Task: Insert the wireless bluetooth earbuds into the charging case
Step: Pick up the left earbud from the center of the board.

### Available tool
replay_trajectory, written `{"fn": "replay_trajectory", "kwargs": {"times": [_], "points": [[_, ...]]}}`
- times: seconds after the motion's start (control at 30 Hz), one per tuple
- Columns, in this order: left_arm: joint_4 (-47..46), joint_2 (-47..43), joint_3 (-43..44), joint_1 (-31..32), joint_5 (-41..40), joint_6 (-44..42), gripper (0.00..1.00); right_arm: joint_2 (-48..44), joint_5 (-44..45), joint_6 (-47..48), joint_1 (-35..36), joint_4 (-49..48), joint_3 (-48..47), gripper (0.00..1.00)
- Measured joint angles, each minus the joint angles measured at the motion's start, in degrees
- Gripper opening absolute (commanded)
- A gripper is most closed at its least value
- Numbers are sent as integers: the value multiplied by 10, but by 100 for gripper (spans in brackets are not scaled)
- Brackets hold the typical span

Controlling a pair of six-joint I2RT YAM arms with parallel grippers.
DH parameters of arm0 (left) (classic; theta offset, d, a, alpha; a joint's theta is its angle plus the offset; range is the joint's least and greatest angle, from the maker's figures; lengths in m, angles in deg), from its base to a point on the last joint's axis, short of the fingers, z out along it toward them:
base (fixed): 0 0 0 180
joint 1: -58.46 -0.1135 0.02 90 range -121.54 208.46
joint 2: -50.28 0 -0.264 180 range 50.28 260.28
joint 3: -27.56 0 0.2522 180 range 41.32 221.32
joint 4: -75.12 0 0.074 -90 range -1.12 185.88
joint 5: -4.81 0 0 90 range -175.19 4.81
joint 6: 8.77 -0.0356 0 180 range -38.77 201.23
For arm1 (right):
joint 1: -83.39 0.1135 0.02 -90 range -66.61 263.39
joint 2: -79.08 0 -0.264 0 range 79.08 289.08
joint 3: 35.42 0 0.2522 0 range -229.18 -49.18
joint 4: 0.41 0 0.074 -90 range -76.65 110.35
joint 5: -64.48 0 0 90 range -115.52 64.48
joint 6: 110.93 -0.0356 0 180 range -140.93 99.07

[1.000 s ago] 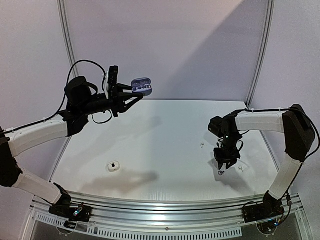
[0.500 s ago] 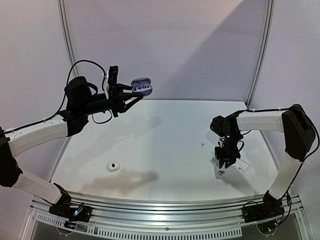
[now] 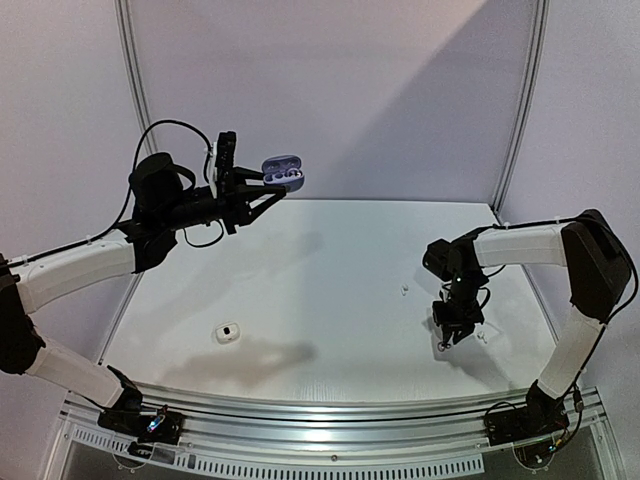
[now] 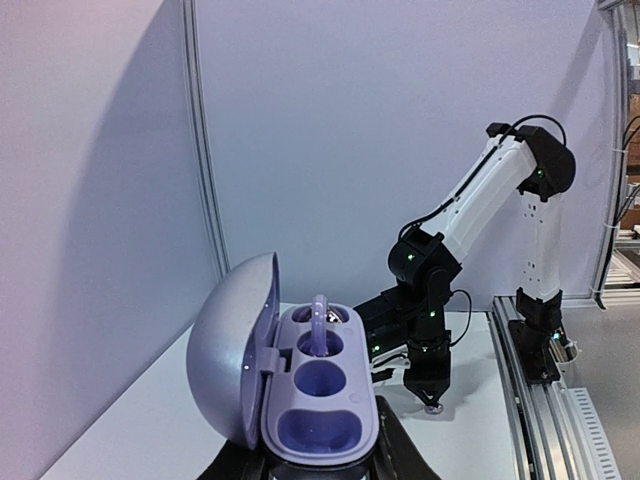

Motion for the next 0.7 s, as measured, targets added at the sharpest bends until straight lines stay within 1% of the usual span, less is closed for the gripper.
{"fn": "replay_trajectory", "kwargs": {"times": [0.7], "points": [[9, 0, 0, -1, -1, 0, 0, 0, -45, 0, 0, -13, 13, 18]]}}
